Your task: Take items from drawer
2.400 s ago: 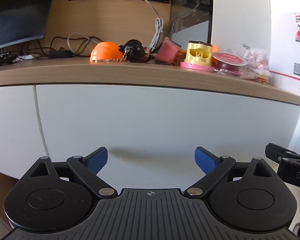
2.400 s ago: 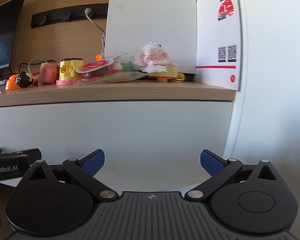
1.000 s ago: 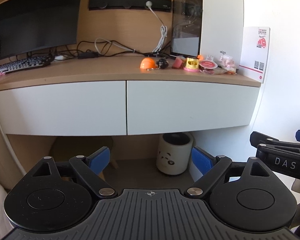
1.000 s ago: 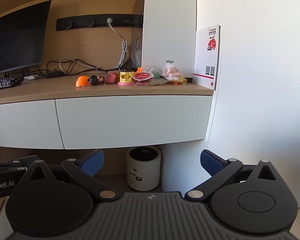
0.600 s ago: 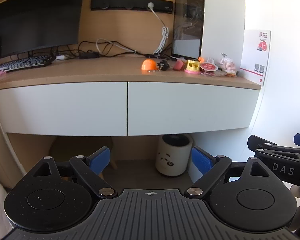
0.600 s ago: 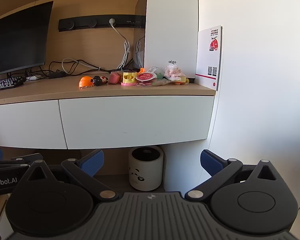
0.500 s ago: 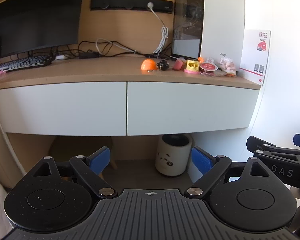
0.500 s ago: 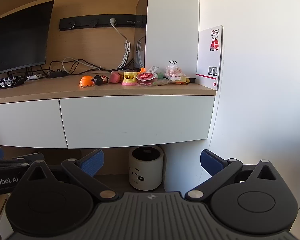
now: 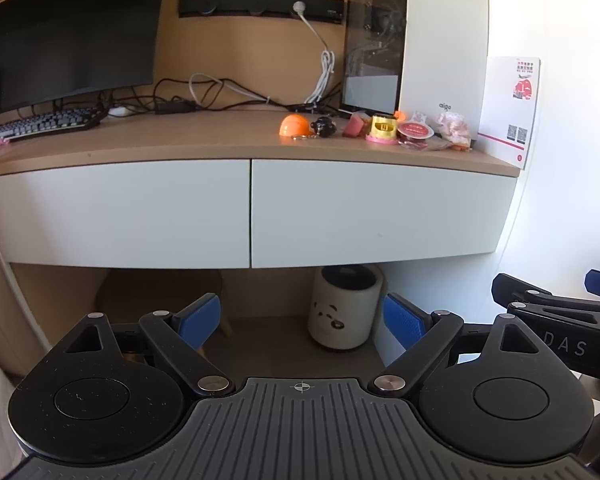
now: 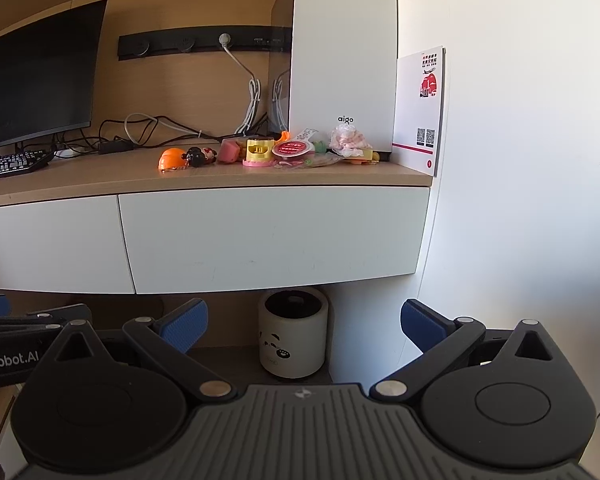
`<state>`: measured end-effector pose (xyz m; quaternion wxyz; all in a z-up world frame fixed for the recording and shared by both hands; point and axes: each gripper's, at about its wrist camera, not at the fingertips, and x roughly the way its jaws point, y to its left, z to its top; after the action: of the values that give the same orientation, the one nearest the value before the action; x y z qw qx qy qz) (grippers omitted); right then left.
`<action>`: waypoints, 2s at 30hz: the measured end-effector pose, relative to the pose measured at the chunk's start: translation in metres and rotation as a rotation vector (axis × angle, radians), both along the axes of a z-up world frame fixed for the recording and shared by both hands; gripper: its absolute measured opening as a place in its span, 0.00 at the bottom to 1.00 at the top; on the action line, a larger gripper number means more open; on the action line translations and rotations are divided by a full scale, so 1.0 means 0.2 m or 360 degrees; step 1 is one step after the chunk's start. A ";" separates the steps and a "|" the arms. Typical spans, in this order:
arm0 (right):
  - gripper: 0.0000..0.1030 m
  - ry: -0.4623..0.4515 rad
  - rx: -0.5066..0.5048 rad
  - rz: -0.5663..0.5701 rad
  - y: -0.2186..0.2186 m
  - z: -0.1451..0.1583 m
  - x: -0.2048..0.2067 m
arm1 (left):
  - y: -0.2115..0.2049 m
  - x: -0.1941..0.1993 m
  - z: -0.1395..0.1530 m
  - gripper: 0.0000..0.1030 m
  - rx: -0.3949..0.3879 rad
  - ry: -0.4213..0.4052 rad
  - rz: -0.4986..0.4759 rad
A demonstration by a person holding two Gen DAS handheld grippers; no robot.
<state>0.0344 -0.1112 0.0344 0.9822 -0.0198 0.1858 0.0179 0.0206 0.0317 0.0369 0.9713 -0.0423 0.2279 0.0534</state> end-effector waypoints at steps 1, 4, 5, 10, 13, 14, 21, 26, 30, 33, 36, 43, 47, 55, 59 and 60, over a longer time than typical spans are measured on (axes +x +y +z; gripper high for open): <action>1.00 0.0001 0.0000 0.0000 0.00 0.00 0.00 | 0.00 0.00 0.00 0.90 0.0000 0.0000 0.0000; 1.00 0.0001 0.0000 0.0001 0.00 0.00 0.00 | 0.00 0.00 0.00 0.90 -0.0002 0.0001 -0.0001; 1.00 0.0001 0.0000 0.0000 0.00 0.00 0.00 | 0.00 0.00 0.00 0.90 -0.0002 0.0000 -0.0001; 1.00 0.0001 0.0000 0.0000 0.00 0.00 0.00 | 0.00 0.01 0.00 0.90 -0.0004 0.0001 0.0000; 1.00 0.0002 0.0000 0.0002 0.00 0.00 0.00 | 0.01 0.01 -0.01 0.90 -0.0004 0.0001 0.0003; 1.00 0.0003 -0.0001 0.0001 0.00 0.00 0.00 | 0.01 0.01 -0.01 0.90 -0.0005 0.0001 0.0003; 1.00 0.0004 -0.0001 0.0001 0.00 0.00 0.00 | 0.01 0.00 0.00 0.90 -0.0003 0.0002 0.0005; 1.00 0.0006 -0.0001 0.0001 0.00 0.00 0.00 | 0.01 0.00 0.00 0.90 -0.0004 0.0001 0.0008; 1.00 0.0004 0.0002 0.0000 0.00 -0.02 -0.02 | 0.01 0.01 -0.01 0.90 -0.0004 0.0003 0.0005; 1.00 0.0005 0.0003 0.0002 0.00 -0.02 -0.02 | 0.01 0.01 -0.01 0.90 -0.0004 0.0004 0.0005; 1.00 0.0005 0.0003 0.0002 0.00 -0.02 -0.02 | 0.01 0.01 -0.01 0.90 -0.0004 0.0003 0.0006; 1.00 0.0010 0.0003 0.0003 0.00 -0.02 -0.02 | 0.01 0.00 -0.02 0.90 -0.0004 0.0010 0.0003; 1.00 0.0015 0.0006 0.0005 0.00 -0.03 -0.02 | 0.01 0.01 -0.02 0.90 -0.0004 0.0010 0.0004; 1.00 0.0016 0.0006 0.0004 0.00 -0.03 -0.02 | 0.01 0.00 -0.03 0.90 -0.0008 0.0012 0.0003; 1.00 0.0018 0.0008 0.0003 -0.01 -0.03 -0.02 | 0.01 0.00 -0.03 0.90 -0.0007 0.0013 0.0004; 1.00 0.0018 0.0008 0.0003 -0.01 -0.03 -0.02 | 0.01 0.00 -0.03 0.90 -0.0008 0.0012 0.0003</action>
<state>0.0313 -0.1130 0.0287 0.9812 -0.0175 0.1914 0.0193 0.0211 0.0335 0.0312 0.9702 -0.0447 0.2317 0.0541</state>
